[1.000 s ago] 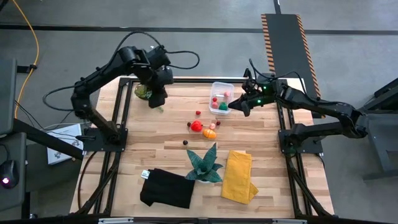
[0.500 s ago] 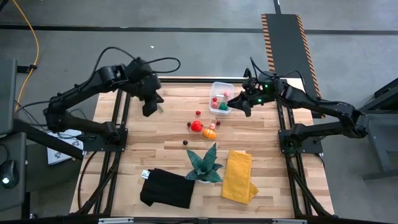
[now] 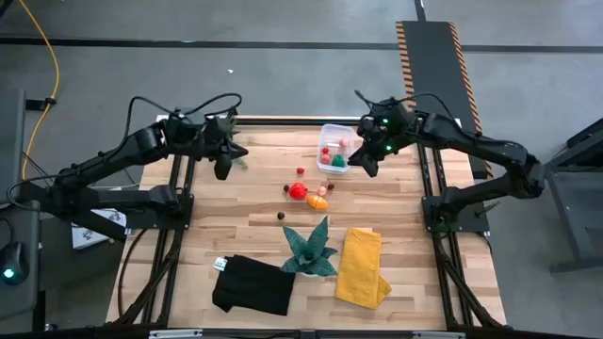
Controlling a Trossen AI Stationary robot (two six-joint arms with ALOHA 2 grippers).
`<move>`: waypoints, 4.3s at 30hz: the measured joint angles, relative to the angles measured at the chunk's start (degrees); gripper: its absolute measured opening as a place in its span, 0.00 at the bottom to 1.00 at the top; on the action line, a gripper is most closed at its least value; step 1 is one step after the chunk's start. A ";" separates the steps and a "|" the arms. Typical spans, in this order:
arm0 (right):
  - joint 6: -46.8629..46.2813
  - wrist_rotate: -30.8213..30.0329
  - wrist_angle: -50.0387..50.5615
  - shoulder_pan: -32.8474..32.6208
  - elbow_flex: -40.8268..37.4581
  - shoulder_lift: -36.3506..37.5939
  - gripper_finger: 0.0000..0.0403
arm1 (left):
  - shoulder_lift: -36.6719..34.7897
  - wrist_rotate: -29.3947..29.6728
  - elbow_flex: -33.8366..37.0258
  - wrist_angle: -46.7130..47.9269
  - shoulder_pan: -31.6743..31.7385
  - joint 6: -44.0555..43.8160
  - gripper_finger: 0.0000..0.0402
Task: Pick and placing Produce into tupperware
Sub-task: Put the croissant into the transparent container
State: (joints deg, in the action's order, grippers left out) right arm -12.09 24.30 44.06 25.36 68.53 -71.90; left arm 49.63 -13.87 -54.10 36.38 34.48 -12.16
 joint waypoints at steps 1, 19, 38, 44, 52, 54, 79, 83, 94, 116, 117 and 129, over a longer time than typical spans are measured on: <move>-0.48 -0.03 2.42 -0.06 1.03 -1.15 0.22 | -0.79 -0.02 1.00 -0.73 0.00 -0.86 0.00; 7.64 -12.21 16.17 -7.86 16.05 -15.00 0.22 | -2.74 0.57 3.31 0.33 0.00 -0.74 0.00; 7.66 -10.46 -4.18 -12.31 -0.13 -14.90 0.22 | -2.69 1.51 3.31 9.94 0.00 -2.11 0.00; 11.64 -8.69 -4.42 -12.94 -0.13 -15.09 0.22 | -2.69 1.88 3.31 9.88 0.00 1.37 0.00; 10.54 -6.08 -8.76 -14.10 -0.13 -18.18 0.35 | -2.69 1.75 3.29 9.79 -0.02 4.56 0.00; 9.69 -6.30 -9.71 -14.24 -0.14 -19.42 0.40 | -2.69 0.13 3.29 9.89 0.00 5.87 0.00; -6.94 -4.83 -18.75 -17.32 -0.15 -29.15 0.54 | -2.69 -3.60 3.29 14.60 -0.02 12.15 0.00; -6.95 -5.01 -16.73 -17.29 0.89 -29.15 0.54 | -2.69 -3.54 3.29 14.59 -0.01 12.15 0.00; 0.42 -8.90 -6.72 -16.93 7.28 -29.13 0.54 | -2.69 -3.08 3.29 14.60 -0.02 11.85 0.00; 11.04 -11.43 9.54 -14.45 18.77 -34.19 0.54 | -2.69 -2.91 3.29 14.82 0.00 10.14 0.00; 12.01 -11.52 11.16 -14.45 19.88 -35.23 0.54 | -2.69 -2.92 3.29 14.80 -0.02 10.08 0.00; 18.70 -14.43 13.43 -14.45 25.58 -39.56 0.54 | -2.69 -2.95 3.29 14.80 -0.01 8.68 0.00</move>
State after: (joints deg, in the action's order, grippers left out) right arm 6.62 9.87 57.49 10.92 94.11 -111.46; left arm 46.94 -16.82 -50.81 51.18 34.46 -3.49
